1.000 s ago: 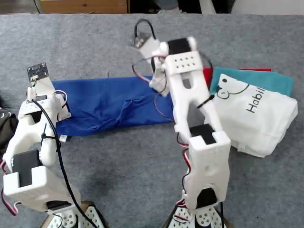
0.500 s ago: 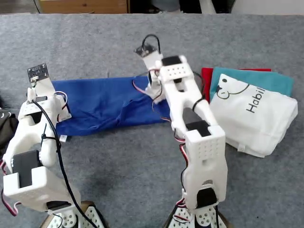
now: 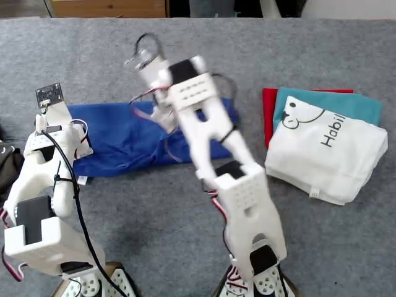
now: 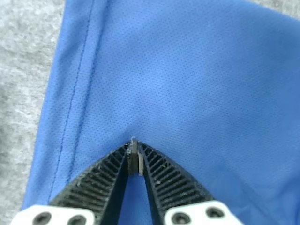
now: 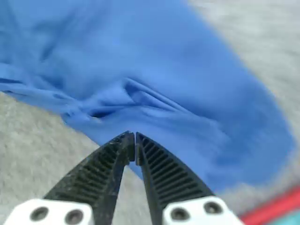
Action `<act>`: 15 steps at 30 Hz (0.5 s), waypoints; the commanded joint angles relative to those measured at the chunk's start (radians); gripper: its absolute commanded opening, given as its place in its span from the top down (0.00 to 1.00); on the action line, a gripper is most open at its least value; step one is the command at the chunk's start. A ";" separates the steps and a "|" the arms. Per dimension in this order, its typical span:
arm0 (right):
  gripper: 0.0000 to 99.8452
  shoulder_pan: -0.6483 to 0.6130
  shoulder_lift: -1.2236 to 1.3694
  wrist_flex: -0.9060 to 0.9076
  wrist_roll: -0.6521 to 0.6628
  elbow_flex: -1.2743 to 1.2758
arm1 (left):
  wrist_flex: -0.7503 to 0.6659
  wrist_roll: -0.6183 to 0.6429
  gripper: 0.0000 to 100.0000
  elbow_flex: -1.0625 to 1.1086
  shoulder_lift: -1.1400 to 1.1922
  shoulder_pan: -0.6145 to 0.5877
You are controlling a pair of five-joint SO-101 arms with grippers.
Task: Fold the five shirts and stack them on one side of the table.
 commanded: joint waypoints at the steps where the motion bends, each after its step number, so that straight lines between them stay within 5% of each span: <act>1: 0.99 -0.046 0.116 -0.078 -0.002 0.018 | 0.003 0.006 0.97 0.005 -0.018 -0.008; 15: 0.99 0.044 0.246 0.095 -0.006 -0.682 | -0.005 0.000 0.97 -0.004 -0.018 -0.005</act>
